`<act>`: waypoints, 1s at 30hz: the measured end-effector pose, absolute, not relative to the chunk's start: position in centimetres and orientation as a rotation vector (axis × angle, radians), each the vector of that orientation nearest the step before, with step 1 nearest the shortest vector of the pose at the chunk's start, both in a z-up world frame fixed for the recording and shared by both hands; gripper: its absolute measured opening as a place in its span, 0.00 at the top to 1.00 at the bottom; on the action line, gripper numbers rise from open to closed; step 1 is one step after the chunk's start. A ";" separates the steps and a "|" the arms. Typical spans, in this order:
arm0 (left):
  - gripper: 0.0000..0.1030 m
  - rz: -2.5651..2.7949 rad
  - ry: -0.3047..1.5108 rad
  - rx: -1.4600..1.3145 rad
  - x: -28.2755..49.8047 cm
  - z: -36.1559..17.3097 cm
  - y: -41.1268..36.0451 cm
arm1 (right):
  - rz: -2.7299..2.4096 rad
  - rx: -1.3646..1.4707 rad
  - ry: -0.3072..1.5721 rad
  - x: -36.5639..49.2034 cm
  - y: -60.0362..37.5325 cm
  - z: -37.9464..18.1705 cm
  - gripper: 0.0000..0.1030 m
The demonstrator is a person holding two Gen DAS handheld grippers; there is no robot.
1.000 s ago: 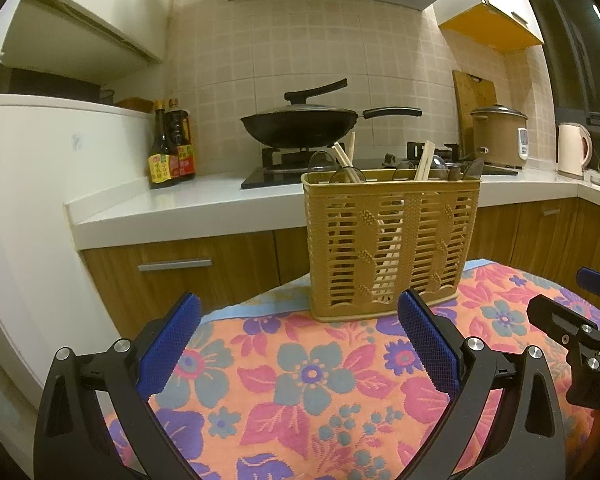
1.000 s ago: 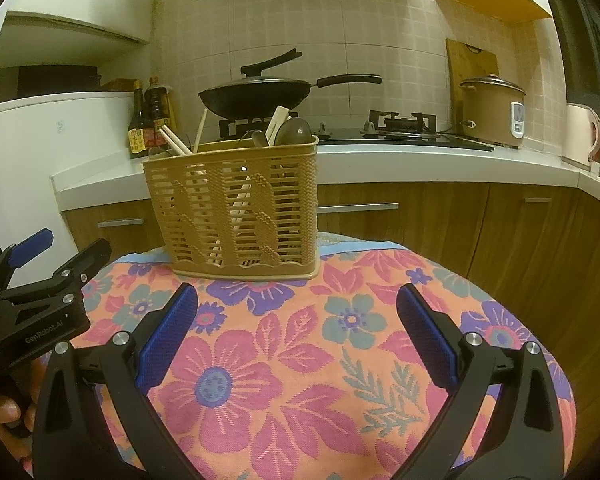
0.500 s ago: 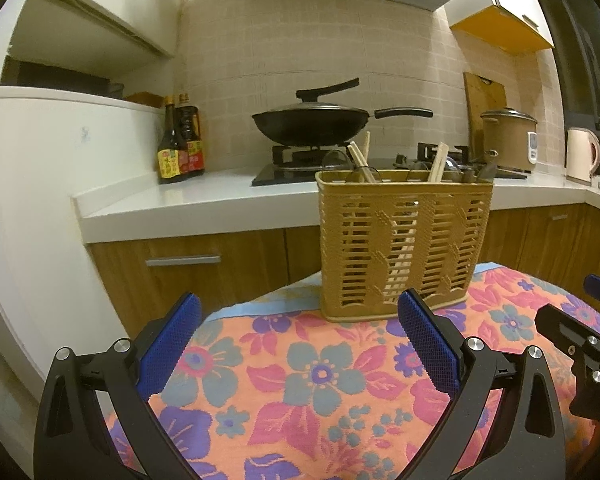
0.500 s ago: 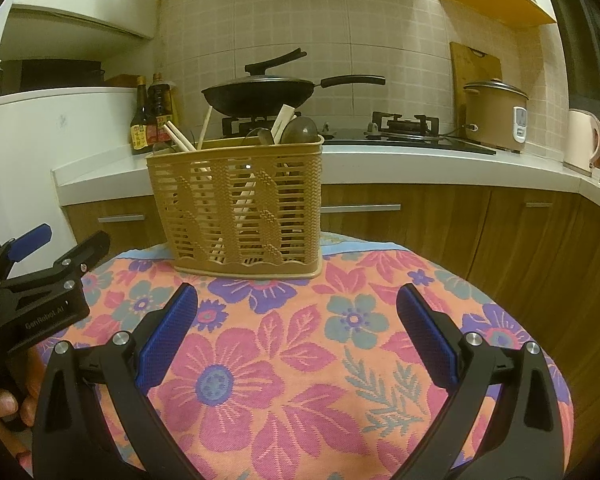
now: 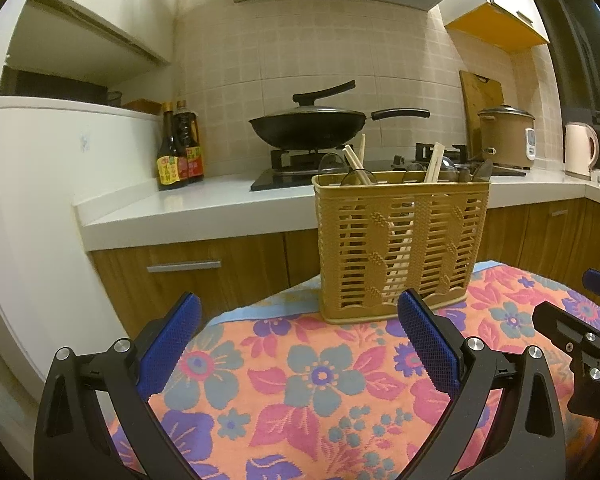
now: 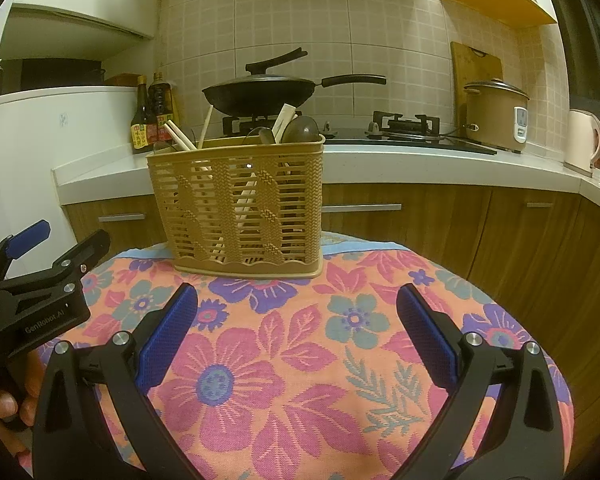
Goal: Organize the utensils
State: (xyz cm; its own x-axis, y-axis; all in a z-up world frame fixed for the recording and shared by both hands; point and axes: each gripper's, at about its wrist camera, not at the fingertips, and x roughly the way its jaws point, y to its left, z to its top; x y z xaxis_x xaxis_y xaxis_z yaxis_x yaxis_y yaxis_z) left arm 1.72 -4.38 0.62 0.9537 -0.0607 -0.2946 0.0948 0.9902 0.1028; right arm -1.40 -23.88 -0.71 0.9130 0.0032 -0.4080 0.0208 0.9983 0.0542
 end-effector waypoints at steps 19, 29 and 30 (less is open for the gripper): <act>0.07 -0.075 0.299 0.108 1.8 0.7 -4.3 | -0.011 0.059 0.420 -1.5 -23.9 -0.8 0.08; 0.07 -0.073 0.299 0.106 1.8 0.7 -4.2 | -0.011 0.059 0.420 -1.5 -23.9 -0.7 0.08; 0.07 -0.074 0.299 0.106 1.8 0.7 -4.2 | -0.011 0.059 0.419 -1.5 -23.9 -0.7 0.08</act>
State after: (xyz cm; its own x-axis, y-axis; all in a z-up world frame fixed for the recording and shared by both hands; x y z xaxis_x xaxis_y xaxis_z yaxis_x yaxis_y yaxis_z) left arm 1.81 -4.16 0.70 0.9531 -0.0568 -0.2974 0.0882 0.9917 0.0936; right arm -1.48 -23.91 -0.74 0.9133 0.0011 -0.4073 0.0232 0.9982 0.0546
